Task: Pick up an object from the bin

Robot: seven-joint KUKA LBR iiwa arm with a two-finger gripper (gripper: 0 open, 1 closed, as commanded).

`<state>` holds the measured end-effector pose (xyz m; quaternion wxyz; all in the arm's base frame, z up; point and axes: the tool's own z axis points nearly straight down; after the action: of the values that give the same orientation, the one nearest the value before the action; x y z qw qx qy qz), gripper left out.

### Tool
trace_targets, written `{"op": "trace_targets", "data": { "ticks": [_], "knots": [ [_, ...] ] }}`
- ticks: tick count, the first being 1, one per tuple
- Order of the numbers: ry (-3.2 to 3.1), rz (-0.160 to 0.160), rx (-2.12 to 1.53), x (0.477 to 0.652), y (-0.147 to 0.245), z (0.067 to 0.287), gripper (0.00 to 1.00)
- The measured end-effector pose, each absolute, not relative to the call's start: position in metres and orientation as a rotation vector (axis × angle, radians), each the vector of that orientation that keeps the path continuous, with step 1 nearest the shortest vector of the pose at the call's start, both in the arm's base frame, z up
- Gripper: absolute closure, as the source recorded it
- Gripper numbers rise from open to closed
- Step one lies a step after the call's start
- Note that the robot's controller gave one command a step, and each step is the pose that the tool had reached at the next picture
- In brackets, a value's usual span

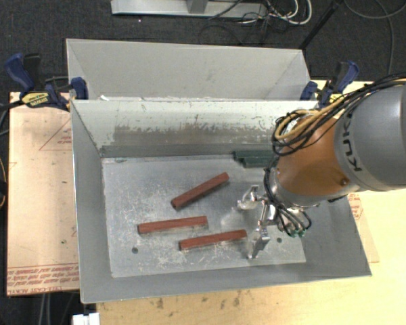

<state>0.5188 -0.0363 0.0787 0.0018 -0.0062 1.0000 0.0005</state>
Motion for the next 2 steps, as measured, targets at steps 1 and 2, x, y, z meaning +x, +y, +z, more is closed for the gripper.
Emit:
{"op": "trace_targets", "data": {
  "ticks": [1,2],
  "knots": [
    [3.139,0.001,-0.148,0.521,-0.032,0.126,0.0],
    [3.138,0.002,-0.114,0.503,0.029,0.103,0.0]
  ]
}}
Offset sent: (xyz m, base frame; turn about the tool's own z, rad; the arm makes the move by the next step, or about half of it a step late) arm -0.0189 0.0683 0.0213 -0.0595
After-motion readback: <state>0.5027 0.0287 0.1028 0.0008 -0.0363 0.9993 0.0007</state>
